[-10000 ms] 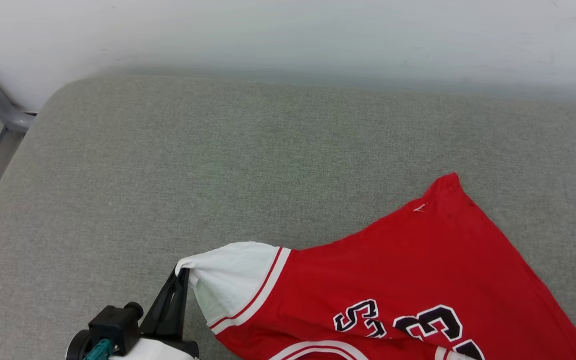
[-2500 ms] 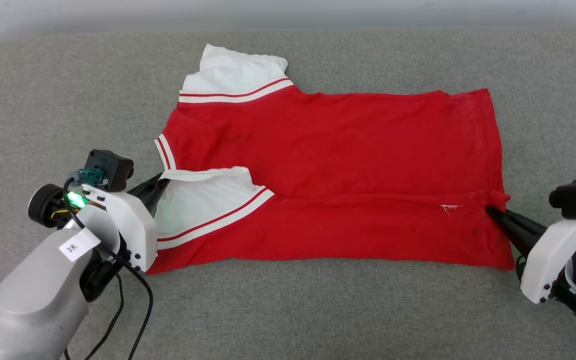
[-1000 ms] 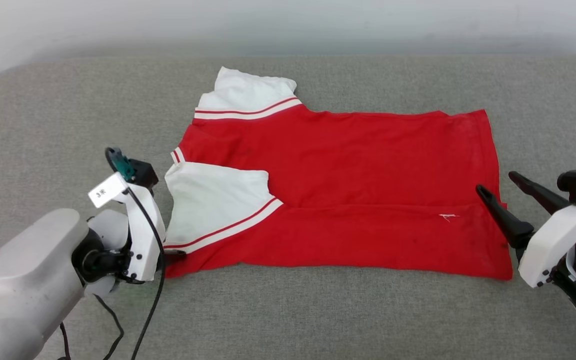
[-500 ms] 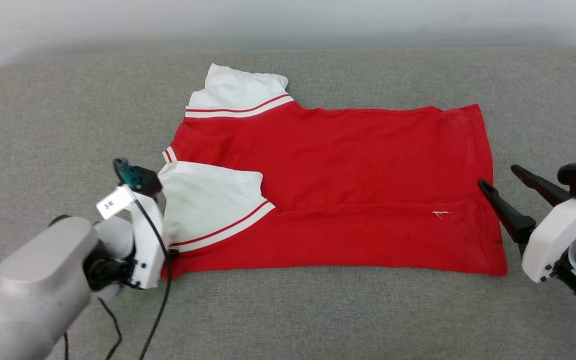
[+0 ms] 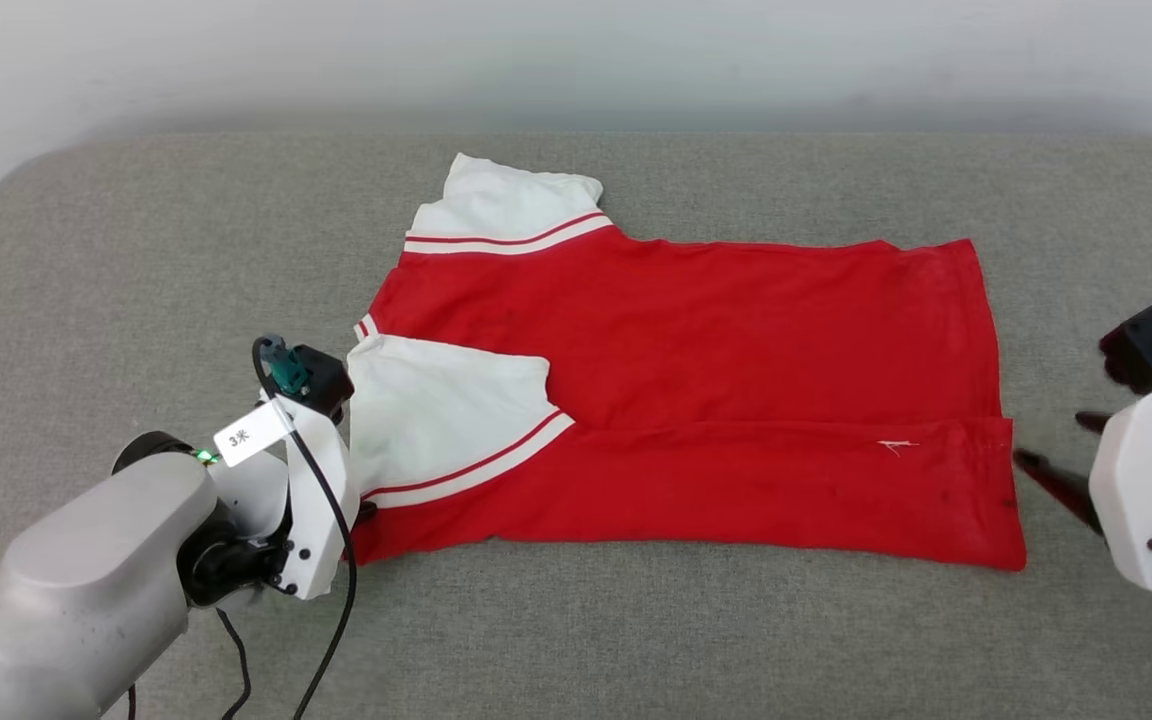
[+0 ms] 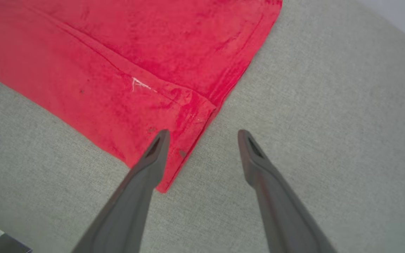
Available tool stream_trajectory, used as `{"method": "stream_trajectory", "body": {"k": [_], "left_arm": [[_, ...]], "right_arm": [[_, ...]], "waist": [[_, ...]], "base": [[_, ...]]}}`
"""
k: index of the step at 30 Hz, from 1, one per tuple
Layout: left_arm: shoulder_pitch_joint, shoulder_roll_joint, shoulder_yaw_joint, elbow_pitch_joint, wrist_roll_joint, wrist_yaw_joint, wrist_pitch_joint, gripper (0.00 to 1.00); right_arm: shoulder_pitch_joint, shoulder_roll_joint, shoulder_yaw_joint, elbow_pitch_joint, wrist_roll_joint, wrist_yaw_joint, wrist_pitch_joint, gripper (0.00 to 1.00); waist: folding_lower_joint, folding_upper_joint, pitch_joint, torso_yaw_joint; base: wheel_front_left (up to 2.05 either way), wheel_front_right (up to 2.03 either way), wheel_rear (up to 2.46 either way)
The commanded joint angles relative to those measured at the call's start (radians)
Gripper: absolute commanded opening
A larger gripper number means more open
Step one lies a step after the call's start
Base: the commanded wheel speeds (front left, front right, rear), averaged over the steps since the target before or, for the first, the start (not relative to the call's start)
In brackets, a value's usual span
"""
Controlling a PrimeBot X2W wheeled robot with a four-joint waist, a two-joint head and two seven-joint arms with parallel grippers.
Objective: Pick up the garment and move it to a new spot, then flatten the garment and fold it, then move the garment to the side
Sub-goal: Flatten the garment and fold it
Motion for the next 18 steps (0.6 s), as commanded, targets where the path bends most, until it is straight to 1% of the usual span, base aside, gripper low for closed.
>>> {"method": "stream_trajectory", "body": {"k": [1,4,7,13,18], "left_arm": [[-0.009,-0.001,-0.003,-0.007,0.001,0.000,-0.007,0.00],[-0.024,0.001,-0.008,-0.018,0.010,0.000,-0.019,0.00],[-0.036,-0.003,-0.014,-0.029,0.014,0.000,-0.027,0.00],[-0.057,-0.010,-0.023,-0.041,0.027,0.000,-0.042,0.00],[-0.061,-0.007,-0.032,-0.046,0.035,0.000,-0.059,0.00]], "right_arm": [[0.001,0.003,0.009,0.001,0.011,-0.001,0.029,1.00],[0.011,0.017,0.013,0.016,-0.003,-0.001,0.095,1.00],[0.029,0.049,0.015,0.050,-0.008,-0.001,0.123,1.00],[0.051,0.124,0.001,0.159,-0.039,-0.001,0.107,1.00],[0.101,0.180,0.025,0.256,-0.043,-0.001,0.084,1.00]], "waist": [[-0.0001,0.0000,0.003,0.003],[-0.0001,0.0000,0.012,0.011],[-0.0001,0.0000,0.025,0.019],[-0.0001,0.0000,0.055,0.031],[-0.0001,0.0000,0.072,0.036]], "base": [[0.00,0.00,0.00],[0.00,0.00,0.00],[0.00,0.00,0.00],[0.00,0.00,0.00],[0.00,0.00,0.00]]}}
